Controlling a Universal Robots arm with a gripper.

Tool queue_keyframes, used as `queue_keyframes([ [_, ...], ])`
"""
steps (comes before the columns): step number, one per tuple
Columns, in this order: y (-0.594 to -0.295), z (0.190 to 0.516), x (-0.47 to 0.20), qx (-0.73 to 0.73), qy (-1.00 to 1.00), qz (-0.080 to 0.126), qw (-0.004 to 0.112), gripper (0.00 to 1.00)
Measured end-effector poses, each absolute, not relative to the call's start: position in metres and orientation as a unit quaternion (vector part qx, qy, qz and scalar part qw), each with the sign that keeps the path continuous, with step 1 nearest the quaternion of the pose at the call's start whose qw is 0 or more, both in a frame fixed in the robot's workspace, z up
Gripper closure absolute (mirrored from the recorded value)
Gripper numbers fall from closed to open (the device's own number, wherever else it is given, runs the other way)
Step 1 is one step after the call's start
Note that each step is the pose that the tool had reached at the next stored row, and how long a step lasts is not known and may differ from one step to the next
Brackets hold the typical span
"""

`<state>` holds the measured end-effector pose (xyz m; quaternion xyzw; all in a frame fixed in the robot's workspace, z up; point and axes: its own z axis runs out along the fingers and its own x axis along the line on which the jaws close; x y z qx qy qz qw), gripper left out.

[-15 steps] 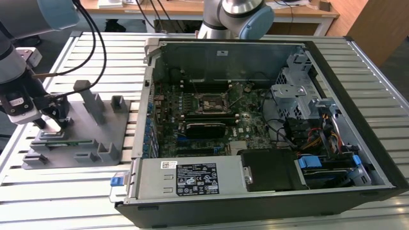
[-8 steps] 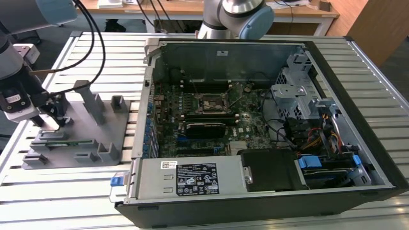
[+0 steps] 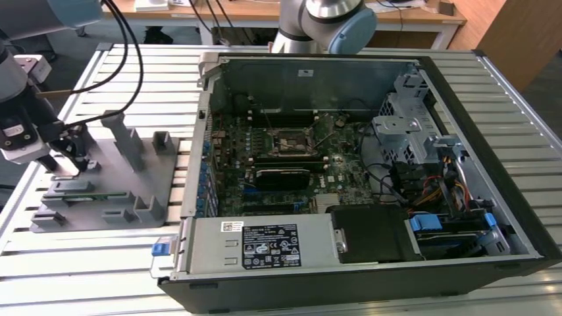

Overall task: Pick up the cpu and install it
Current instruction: 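Pick up the cpu and move it towards the insertion slot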

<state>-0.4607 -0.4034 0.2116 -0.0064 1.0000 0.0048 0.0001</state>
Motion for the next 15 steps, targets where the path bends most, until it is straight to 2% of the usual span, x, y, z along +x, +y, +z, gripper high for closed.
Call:
queue_keyframes([
  [15,-0.403,0.235,-0.461,-0.006,1.0,0.005,0.0,0.47],
])
